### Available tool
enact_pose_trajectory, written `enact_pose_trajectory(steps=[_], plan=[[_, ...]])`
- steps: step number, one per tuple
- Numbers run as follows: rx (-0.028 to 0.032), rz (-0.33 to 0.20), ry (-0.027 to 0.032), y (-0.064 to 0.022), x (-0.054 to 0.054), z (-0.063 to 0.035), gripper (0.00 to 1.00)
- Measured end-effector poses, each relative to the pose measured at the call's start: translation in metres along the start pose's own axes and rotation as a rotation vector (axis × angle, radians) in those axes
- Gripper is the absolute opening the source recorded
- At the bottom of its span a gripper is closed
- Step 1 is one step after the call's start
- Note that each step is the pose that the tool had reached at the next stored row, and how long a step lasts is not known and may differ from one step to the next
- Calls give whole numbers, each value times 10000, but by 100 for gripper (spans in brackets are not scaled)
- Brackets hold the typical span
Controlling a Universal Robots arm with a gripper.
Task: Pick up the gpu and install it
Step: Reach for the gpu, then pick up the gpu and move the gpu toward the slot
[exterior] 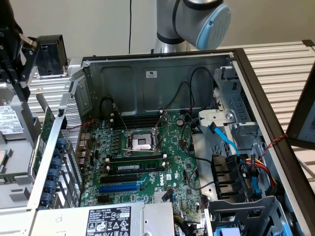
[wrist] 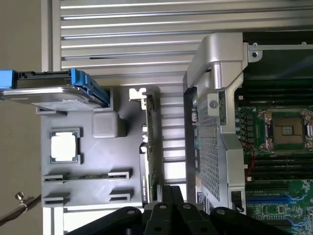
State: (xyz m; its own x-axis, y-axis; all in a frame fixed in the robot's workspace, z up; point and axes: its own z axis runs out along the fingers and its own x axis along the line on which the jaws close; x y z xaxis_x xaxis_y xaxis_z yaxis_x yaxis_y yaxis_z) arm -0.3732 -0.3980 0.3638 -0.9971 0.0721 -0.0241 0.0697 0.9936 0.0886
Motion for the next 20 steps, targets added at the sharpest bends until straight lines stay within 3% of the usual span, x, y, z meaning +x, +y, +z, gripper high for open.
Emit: enact_pose_trajectory(steps=[6,20], plan=[[23,0,-1,-17,207,23,11],[23,-1,1,-18,219,24,11]])
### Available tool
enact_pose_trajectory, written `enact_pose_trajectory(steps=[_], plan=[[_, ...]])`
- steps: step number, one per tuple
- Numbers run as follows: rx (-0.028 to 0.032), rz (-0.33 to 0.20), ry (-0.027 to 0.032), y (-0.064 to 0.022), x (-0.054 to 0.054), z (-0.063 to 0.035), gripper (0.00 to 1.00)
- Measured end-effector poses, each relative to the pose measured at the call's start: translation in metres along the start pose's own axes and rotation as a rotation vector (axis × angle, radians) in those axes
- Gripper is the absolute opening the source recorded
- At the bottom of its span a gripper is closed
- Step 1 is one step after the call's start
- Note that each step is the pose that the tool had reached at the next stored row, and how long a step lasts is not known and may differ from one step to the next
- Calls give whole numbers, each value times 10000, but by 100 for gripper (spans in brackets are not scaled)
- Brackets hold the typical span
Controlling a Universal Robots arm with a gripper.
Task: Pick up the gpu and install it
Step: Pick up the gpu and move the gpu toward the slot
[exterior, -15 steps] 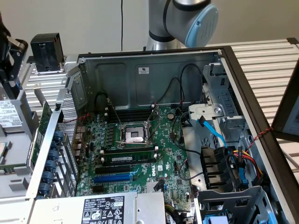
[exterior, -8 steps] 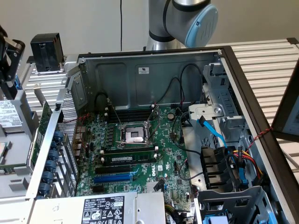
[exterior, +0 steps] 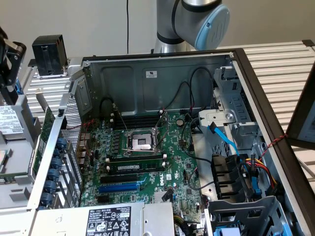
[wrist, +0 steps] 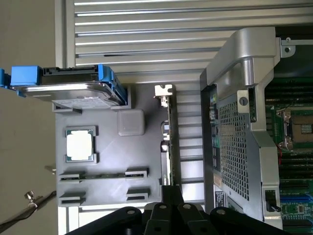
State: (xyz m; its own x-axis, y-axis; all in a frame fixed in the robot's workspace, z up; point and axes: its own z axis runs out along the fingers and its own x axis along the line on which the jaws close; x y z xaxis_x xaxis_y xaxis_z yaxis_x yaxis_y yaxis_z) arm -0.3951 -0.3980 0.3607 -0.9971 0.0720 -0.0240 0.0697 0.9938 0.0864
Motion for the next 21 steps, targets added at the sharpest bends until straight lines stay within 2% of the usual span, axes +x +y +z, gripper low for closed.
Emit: enact_pose_trajectory(steps=[1,2,3,5,7,8,9,10,12,14,15,16,17,18,21], plan=[[0,0,1,0,2,0,12],[1,-1,1,0,2,0,18],[0,-1,0,0,4,0,18],[-1,0,-2,-1,12,10,30],[-3,-3,-41,-6,36,38,30],[-5,-6,-71,-8,50,52,36],[-7,-9,-103,-10,65,65,36],[-10,-12,-146,-13,83,76,36],[-22,-25,-297,-17,119,90,36],[-35,-41,-484,-21,148,101,36],[-47,-56,-660,-25,181,112,38],[-54,-62,-728,-29,201,121,44],[-59,-65,-772,-33,220,131,44],[-62,-68,-804,-38,240,142,51],[-72,-74,-879,-48,298,177,51]])
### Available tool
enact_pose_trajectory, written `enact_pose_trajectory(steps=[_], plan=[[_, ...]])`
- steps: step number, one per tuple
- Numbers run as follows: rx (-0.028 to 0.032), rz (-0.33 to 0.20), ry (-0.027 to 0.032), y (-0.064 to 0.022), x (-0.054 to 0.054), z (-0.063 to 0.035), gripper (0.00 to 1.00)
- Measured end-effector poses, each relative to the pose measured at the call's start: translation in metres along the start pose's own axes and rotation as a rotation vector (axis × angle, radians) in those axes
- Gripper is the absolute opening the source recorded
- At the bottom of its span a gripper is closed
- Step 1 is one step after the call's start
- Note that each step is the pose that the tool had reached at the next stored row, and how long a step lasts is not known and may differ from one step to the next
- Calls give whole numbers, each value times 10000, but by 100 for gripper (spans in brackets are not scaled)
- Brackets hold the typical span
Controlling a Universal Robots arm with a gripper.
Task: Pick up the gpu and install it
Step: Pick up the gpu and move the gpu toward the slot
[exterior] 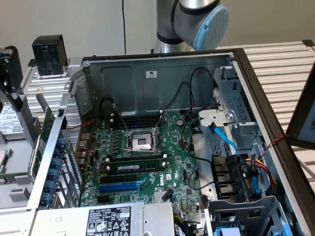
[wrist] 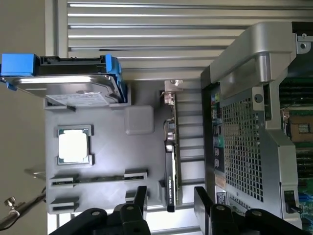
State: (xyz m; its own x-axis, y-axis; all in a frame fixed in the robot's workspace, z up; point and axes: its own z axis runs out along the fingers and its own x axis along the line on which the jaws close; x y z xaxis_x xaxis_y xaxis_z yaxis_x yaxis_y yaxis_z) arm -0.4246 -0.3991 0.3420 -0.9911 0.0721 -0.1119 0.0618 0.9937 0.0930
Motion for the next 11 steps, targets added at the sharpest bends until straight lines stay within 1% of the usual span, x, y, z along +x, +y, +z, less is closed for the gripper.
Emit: enact_pose_trajectory(steps=[1,3,4,5,8,10,11], plan=[[-7,-3,-51,-2,10,8,51],[-24,-17,-198,-9,21,23,51],[-41,-19,-247,-12,21,31,51],[-90,-10,-267,-17,22,39,51],[-285,75,-263,-29,25,66,51],[-473,153,-256,-33,26,78,51],[-522,192,-258,-38,27,91,51]])
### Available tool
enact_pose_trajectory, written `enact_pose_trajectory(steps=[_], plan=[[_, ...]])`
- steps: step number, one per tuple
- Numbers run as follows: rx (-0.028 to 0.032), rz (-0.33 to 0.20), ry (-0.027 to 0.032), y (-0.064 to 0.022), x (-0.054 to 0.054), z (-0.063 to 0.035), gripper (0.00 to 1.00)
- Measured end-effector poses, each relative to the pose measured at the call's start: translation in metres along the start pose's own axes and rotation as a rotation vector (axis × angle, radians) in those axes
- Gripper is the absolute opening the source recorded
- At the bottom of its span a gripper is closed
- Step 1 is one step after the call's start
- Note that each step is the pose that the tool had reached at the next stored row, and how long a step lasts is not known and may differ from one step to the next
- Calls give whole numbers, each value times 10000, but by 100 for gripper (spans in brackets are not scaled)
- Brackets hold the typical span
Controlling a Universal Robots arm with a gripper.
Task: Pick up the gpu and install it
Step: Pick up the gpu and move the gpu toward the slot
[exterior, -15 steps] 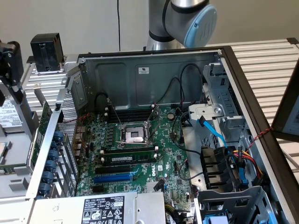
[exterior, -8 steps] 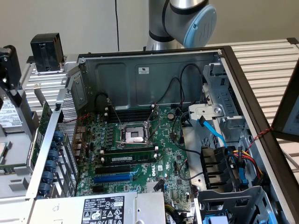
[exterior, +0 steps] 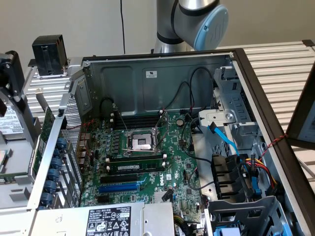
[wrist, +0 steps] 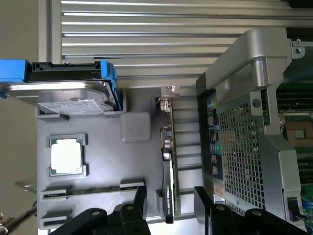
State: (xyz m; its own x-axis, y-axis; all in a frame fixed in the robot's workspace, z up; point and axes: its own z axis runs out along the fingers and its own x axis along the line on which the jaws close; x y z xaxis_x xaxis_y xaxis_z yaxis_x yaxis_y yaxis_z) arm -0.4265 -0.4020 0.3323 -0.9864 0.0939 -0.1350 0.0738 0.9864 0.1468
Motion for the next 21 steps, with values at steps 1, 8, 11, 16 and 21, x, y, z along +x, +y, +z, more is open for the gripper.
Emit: enact_pose_trajectory(steps=[1,8,11,16,21], plan=[[-2,33,-5,-17,1,17,51],[-31,107,-14,-167,-1,123,51],[-32,137,-11,-180,-18,178,51],[38,187,-11,-180,-80,243,51],[315,162,38,-178,-96,283,51]])
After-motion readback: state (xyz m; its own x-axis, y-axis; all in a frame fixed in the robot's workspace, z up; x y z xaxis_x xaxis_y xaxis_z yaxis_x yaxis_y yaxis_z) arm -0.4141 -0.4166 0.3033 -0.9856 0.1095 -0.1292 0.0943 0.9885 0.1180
